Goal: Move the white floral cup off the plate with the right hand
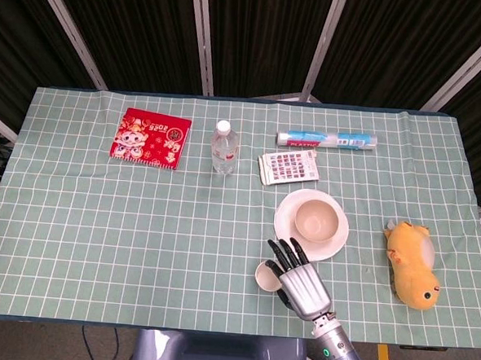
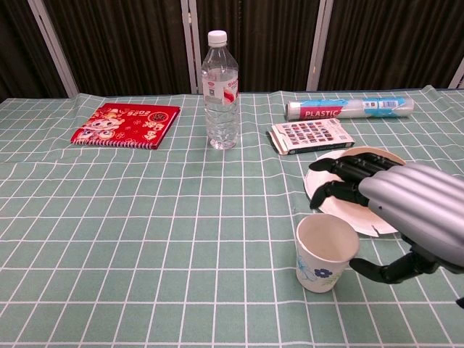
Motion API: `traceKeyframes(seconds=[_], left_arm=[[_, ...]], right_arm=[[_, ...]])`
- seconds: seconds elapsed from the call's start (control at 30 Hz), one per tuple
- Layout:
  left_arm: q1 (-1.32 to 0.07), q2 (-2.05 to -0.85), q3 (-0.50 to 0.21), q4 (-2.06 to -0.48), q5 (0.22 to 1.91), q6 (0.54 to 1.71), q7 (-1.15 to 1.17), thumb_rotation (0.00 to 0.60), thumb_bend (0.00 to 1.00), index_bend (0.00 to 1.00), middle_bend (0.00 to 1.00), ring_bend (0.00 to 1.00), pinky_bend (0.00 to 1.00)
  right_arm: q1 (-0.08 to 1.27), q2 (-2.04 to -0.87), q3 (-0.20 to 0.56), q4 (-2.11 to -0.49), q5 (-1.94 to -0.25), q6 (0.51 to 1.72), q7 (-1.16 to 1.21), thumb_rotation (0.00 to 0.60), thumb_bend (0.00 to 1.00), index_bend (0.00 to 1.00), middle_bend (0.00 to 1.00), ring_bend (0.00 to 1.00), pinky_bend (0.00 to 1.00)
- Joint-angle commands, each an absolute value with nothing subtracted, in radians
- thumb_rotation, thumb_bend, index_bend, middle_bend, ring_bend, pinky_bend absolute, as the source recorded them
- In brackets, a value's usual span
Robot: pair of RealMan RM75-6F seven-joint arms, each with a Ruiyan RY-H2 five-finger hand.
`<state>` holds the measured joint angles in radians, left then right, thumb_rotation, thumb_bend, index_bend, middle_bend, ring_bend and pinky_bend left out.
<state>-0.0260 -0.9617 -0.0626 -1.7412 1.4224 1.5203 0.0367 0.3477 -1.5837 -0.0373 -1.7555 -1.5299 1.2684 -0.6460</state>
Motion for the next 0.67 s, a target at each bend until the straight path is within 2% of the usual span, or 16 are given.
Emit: traceKeyframes(seconds=[0.03, 0.37, 0.53, 0.67], left_arm=[[-0.026, -0.961, -0.062, -1.741, 1.423, 1.52, 0.037, 0.6, 0.0, 0.0, 0.0, 0.0, 0.0], [-0.024, -0.96, -0.065, -1.739, 1.42, 1.523, 0.029, 0.6, 0.0, 0.0, 0.0, 0.0, 0.0], [-0.026, -0.962, -0.062, -1.733, 1.421, 1.517, 0.03, 0.6, 0.0, 0.0, 0.0, 0.0, 0.0], [-0.027, -0.964, -0.057, -1.734, 1.432, 1.517, 0.039, 0.6, 0.0, 0.0, 0.0, 0.0, 0.0]], right_arm=[[0.34, -1.545, -0.034, -1.796, -1.538, 1.284, -0.66, 0.6, 0.16, 0.15, 0.0, 0.0, 0.0], [0.299, -1.386, -0.005, -1.856, -1.588, 1.391, -0.593, 0.6, 0.16, 0.11, 0.0, 0.0, 0.0], [0.234, -1.284, 0.006, -1.732, -1.633, 1.53, -0.407, 0.6, 0.15, 0.08, 0.0, 0.0, 0.0], [0.202, -1.265, -0.001, -1.628, -1.643, 1.573, -0.296, 0.6, 0.14, 0.01, 0.0, 0.0, 0.0]])
